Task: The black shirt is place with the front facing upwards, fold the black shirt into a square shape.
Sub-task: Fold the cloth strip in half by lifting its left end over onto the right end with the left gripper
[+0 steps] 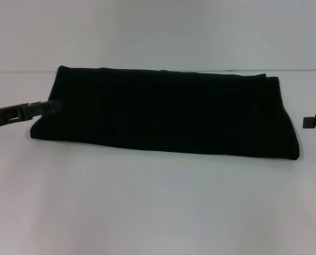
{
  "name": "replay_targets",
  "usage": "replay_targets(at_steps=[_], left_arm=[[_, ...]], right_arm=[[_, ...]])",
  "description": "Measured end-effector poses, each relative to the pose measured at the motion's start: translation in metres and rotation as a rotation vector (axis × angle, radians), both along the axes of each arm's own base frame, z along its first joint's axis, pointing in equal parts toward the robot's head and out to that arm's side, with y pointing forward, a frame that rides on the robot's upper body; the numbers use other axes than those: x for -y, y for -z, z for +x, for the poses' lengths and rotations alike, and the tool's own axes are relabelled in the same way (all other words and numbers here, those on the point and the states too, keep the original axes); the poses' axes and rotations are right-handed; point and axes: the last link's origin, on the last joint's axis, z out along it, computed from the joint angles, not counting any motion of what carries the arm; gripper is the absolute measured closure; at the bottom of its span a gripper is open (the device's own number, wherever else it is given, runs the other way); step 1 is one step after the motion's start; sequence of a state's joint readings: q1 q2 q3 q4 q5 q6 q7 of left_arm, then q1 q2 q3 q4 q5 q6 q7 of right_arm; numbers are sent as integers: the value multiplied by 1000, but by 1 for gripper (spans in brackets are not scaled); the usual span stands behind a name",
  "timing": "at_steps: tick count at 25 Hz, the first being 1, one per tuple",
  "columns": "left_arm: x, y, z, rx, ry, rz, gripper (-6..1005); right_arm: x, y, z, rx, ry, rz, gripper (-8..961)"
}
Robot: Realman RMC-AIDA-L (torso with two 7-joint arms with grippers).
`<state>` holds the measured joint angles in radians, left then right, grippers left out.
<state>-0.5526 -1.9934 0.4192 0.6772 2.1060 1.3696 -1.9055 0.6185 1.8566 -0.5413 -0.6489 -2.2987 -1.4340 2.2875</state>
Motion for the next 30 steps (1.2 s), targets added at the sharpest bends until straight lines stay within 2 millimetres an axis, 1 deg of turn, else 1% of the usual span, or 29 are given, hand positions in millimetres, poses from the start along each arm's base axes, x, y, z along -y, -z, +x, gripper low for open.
replay_targets(at_steps=[2, 3, 4, 6, 11, 16, 19, 23, 28, 30], left_arm=[[-3, -2, -14, -73, -57, 23, 172], [-3, -2, -14, -73, -57, 23, 172], [-6, 1, -20, -126, -87, 25, 172], [-9, 5, -25, -178, -109, 23, 173], [-16, 14, -31, -265, -144, 15, 173], [-22, 21, -37, -309, -184, 28, 174], [-26, 24, -39, -327, -204, 45, 174], [-28, 30, -35, -336, -189, 23, 174], [-27, 35, -32, -345, -168, -9, 175], [-26, 36, -31, -342, -162, -18, 190]], right_arm=[[1, 0, 3, 17, 16, -4, 123], [0, 0, 4, 23, 22, -5, 123], [0, -1, 5, 28, 27, -2, 124], [-1, -1, 6, 32, 33, 5, 125], [-3, -2, 7, 37, 38, 20, 128], [-3, 1, 7, 40, 39, 19, 129], [-3, 1, 7, 40, 39, 18, 129], [-3, 2, 7, 39, 40, 18, 128], [-2, 4, 8, 36, 42, 16, 128], [-2, 4, 8, 36, 43, 17, 128]])
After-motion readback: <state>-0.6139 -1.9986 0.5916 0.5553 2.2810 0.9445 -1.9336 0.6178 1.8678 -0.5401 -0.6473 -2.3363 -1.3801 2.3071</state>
